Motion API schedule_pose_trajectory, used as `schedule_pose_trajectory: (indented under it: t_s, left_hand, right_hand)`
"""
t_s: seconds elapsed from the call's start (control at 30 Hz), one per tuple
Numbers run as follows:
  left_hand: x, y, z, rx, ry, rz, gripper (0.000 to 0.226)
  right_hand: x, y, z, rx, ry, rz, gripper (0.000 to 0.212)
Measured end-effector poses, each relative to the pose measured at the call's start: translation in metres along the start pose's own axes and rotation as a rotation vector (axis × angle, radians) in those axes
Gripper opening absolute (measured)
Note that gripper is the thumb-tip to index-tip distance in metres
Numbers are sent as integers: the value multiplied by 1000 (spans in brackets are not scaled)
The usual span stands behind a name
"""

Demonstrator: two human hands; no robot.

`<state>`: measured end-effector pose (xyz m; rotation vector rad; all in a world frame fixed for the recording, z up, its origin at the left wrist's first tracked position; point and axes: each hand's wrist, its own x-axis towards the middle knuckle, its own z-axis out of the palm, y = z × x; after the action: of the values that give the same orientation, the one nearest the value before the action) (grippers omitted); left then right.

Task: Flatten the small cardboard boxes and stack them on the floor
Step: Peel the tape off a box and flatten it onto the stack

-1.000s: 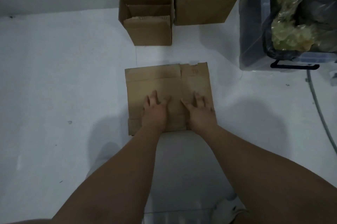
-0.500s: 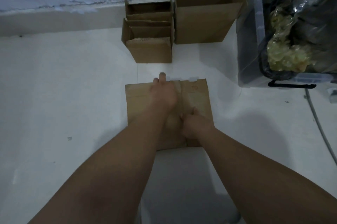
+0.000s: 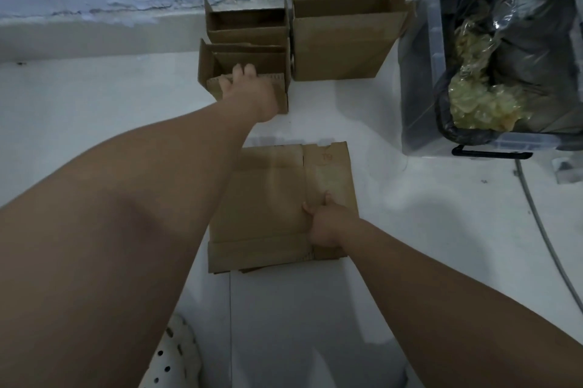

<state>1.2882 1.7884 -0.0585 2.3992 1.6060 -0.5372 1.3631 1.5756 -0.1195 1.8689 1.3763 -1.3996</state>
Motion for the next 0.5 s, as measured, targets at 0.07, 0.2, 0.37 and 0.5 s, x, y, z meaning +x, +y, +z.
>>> schedule_pose_trajectory:
  t_s: [0.07, 0.2, 0.37, 0.5]
  left_hand:
    - [-2, -1, 4, 26, 26, 1, 41]
    - [-8, -3, 19, 149, -6, 57, 35]
    - [-16, -9, 30, 117, 39, 94, 31]
    - [-25, -15, 24, -64, 331, 119, 25]
  right_hand:
    - [1, 1, 0, 0, 0, 0, 75]
    - [3, 2, 2, -21, 2, -1, 75]
    - [5, 3, 4, -3, -6, 16, 76]
    - [2, 3, 9, 58, 48, 25, 75]
